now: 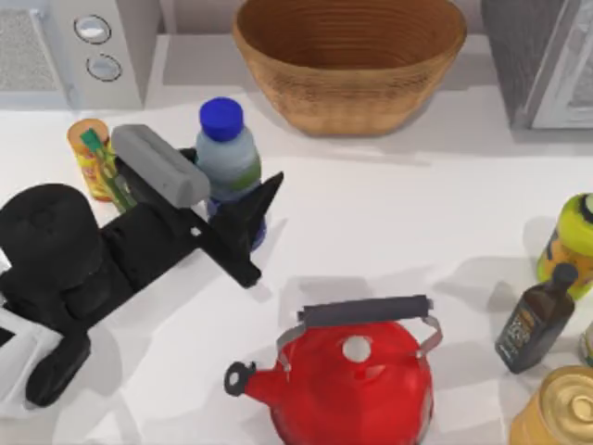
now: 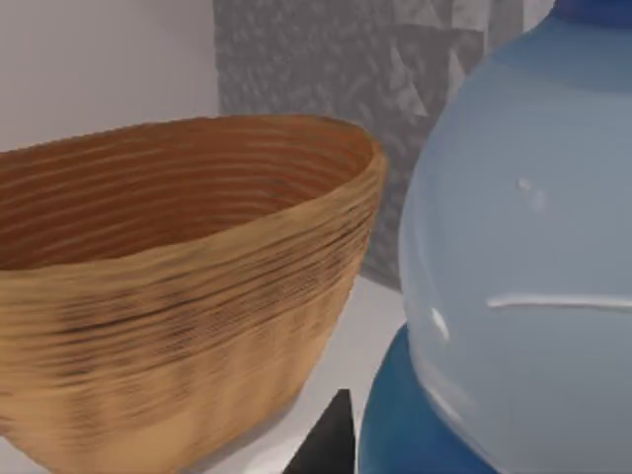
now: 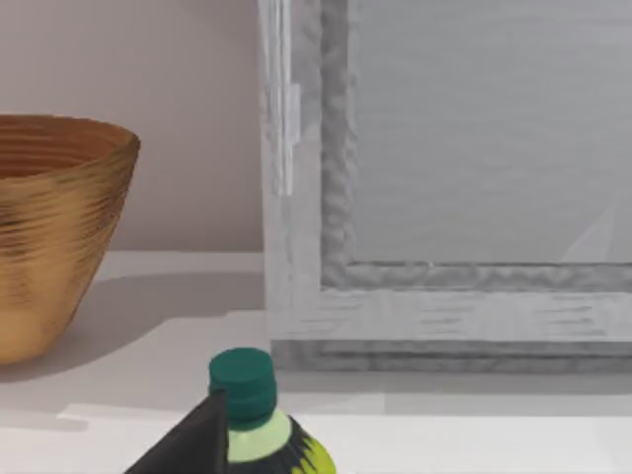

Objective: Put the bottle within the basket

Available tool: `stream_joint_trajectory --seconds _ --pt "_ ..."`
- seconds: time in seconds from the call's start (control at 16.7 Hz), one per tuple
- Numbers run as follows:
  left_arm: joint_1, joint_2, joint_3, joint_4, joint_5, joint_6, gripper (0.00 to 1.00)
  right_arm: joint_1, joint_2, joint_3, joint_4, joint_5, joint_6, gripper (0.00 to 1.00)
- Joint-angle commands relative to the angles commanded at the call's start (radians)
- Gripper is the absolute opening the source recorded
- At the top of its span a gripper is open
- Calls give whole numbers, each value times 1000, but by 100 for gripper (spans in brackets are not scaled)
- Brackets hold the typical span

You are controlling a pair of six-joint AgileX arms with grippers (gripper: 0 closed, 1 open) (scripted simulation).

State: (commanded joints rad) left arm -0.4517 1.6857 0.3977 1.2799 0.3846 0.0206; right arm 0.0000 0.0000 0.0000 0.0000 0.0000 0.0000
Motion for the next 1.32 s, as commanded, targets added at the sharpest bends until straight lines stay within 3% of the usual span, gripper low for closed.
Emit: stream_joint_trajectory --seconds 0.3,0.9,1.08,1.32 --pt "-3 115 265 -166 14 4 0 0 0 0 0 0 0 100" --pt "29 399 1133 -730 26 13 0 0 0 0 0 0 0 100" --pt "36 435 1280 -847 28 17 0 0 0 0 0 0 0 100" --pt "40 445 1332 -894 28 19 0 0 0 0 0 0 0 100"
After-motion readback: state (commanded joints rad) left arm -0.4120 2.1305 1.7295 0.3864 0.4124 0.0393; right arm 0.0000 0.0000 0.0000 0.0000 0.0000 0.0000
